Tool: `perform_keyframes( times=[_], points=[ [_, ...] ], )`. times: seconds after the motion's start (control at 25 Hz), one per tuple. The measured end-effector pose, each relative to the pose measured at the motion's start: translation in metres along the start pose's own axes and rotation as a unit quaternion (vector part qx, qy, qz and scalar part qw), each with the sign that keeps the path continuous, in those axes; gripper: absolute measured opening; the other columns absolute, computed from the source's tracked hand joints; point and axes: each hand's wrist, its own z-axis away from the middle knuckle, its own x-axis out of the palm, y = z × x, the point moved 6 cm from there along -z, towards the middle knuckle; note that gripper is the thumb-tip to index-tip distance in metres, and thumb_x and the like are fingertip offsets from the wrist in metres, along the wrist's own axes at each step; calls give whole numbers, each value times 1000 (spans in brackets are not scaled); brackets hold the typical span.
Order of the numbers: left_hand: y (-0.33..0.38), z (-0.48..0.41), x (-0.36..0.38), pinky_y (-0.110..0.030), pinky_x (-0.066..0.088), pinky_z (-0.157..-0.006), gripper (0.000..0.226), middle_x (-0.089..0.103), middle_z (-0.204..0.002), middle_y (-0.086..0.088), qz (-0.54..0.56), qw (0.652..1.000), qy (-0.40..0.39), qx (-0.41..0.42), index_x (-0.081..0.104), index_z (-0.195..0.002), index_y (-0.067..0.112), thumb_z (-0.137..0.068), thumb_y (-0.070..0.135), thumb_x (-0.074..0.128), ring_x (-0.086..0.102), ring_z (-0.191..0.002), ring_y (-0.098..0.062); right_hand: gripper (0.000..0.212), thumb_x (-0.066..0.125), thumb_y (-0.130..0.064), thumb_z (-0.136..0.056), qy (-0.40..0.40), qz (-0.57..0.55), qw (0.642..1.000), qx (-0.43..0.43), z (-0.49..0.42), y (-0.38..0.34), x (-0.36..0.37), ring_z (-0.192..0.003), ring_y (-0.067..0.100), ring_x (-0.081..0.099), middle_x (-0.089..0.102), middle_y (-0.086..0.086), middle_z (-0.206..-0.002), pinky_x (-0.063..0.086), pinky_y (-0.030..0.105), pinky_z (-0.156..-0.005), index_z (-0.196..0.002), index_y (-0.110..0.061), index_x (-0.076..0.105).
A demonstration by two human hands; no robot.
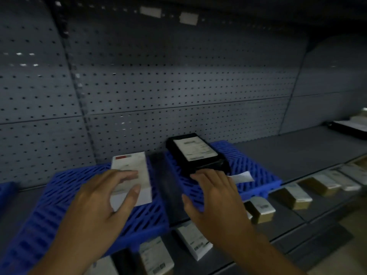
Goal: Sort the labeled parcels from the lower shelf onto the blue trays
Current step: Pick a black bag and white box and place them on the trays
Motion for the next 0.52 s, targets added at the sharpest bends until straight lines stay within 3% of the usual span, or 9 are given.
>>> perform_keyframes(
  times=[0.12, 0.36, 0.52],
  points=[
    [27, -19, 42, -29, 50, -83, 28, 61, -117, 34, -4, 1000, -7, 25, 60, -117, 52, -92, 64, 54, 56, -107, 2, 55, 47, -58, -89, 0, 3, 1000, 5, 3, 42, -14, -121, 19, 54, 61, -6, -130, 43, 38, -104, -130, -24, 63],
    [58, -71, 149, -40, 59, -83, 53, 60, -130, 25, -41, 997, -31, 63, 60, -132, 42, -89, 72, 47, 59, -110, 4, 48, 44, -54, -95, 5, 43, 997, 58, 10, 153, -58, -121, 24, 48, 56, -2, -132, 39, 40, -105, -127, -22, 60],
    [134, -98, 221, -33, 59, -81, 53, 56, -131, 31, -26, 992, -66, 101, 58, -130, 48, -89, 77, 44, 50, -114, 15, 51, 44, -56, -95, 6, 70, 992, 106, 31, 237, -92, -121, 25, 46, 55, 0, -130, 38, 38, -105, -129, -21, 59]
  ],
)
